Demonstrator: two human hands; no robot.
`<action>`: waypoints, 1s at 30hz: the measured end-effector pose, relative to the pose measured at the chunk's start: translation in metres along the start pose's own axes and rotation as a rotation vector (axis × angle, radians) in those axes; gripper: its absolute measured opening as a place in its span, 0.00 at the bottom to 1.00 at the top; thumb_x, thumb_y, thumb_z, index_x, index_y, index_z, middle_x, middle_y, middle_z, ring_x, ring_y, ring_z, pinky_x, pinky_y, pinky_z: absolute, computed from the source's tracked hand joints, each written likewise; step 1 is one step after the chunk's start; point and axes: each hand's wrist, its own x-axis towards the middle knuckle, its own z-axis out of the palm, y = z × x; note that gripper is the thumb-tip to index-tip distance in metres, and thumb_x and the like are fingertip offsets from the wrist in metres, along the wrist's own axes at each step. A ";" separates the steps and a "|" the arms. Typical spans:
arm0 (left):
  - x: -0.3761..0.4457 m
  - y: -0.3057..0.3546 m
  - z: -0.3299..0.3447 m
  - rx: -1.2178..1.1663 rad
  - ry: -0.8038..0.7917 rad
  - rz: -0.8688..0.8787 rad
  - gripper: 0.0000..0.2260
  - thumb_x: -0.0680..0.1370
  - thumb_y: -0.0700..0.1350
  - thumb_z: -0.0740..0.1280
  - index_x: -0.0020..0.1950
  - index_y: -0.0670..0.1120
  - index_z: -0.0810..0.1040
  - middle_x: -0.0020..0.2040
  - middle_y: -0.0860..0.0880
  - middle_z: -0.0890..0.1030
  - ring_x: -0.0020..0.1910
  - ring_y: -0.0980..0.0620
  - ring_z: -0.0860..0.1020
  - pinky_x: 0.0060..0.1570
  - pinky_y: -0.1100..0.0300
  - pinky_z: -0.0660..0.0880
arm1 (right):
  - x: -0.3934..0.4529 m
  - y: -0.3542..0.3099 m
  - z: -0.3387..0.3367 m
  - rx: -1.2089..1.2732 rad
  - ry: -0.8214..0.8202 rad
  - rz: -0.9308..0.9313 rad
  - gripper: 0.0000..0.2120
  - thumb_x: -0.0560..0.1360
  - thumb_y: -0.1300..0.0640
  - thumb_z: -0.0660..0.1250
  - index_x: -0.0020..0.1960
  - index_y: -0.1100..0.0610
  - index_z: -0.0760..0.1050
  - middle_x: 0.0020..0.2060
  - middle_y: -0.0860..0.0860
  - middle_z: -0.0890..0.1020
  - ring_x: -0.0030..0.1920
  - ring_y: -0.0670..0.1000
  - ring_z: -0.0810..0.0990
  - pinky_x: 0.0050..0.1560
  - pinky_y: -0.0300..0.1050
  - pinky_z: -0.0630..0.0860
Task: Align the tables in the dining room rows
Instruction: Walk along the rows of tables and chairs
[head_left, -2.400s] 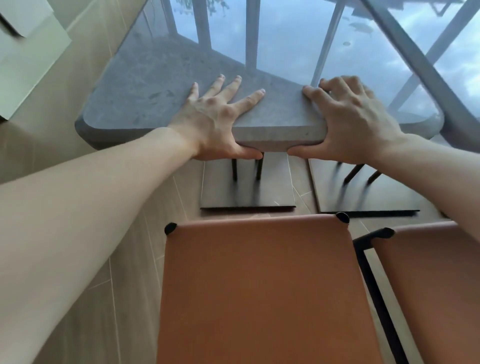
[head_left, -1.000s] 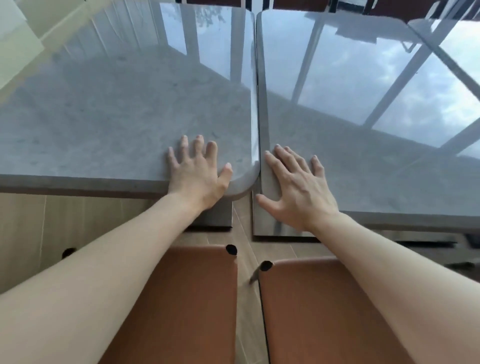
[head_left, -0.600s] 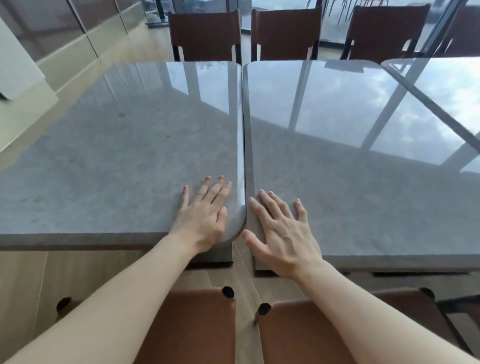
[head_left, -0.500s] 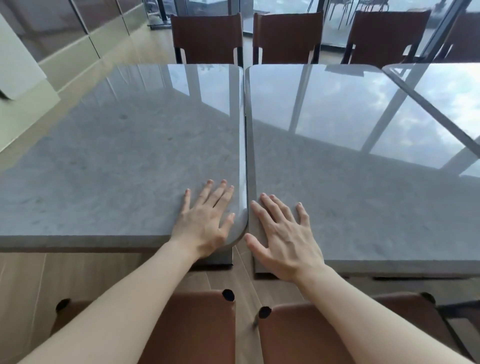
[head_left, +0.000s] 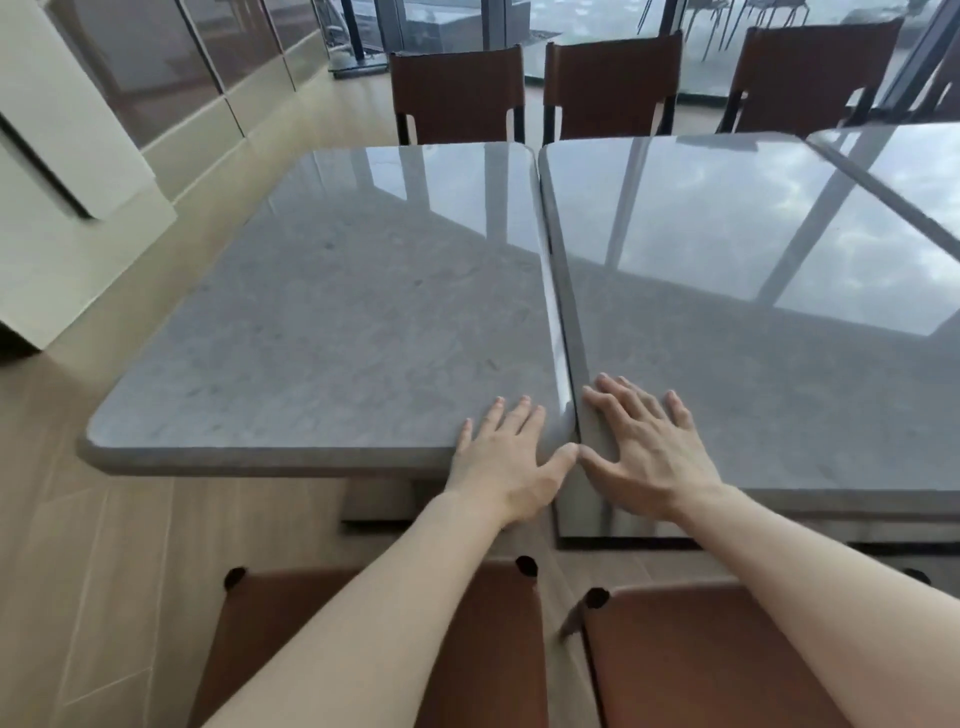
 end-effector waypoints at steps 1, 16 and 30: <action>-0.017 0.006 -0.002 -0.061 -0.023 -0.012 0.31 0.83 0.65 0.51 0.83 0.53 0.54 0.83 0.54 0.51 0.82 0.52 0.47 0.80 0.46 0.43 | 0.001 -0.008 -0.007 0.018 -0.046 0.049 0.37 0.76 0.30 0.53 0.80 0.45 0.55 0.82 0.44 0.52 0.81 0.46 0.47 0.80 0.59 0.42; -0.306 -0.035 -0.175 -0.876 0.551 -0.049 0.13 0.85 0.48 0.59 0.69 0.51 0.74 0.70 0.50 0.75 0.62 0.59 0.76 0.54 0.73 0.68 | -0.180 -0.306 -0.180 1.051 0.107 0.034 0.21 0.83 0.52 0.60 0.74 0.57 0.71 0.70 0.53 0.77 0.70 0.52 0.73 0.72 0.53 0.69; -0.641 -0.283 -0.266 -0.957 0.731 -0.119 0.15 0.73 0.57 0.63 0.57 0.57 0.79 0.57 0.59 0.81 0.61 0.57 0.79 0.69 0.50 0.72 | -0.342 -0.633 -0.164 1.330 0.185 -0.080 0.17 0.78 0.50 0.62 0.66 0.51 0.76 0.59 0.49 0.82 0.62 0.50 0.80 0.67 0.57 0.76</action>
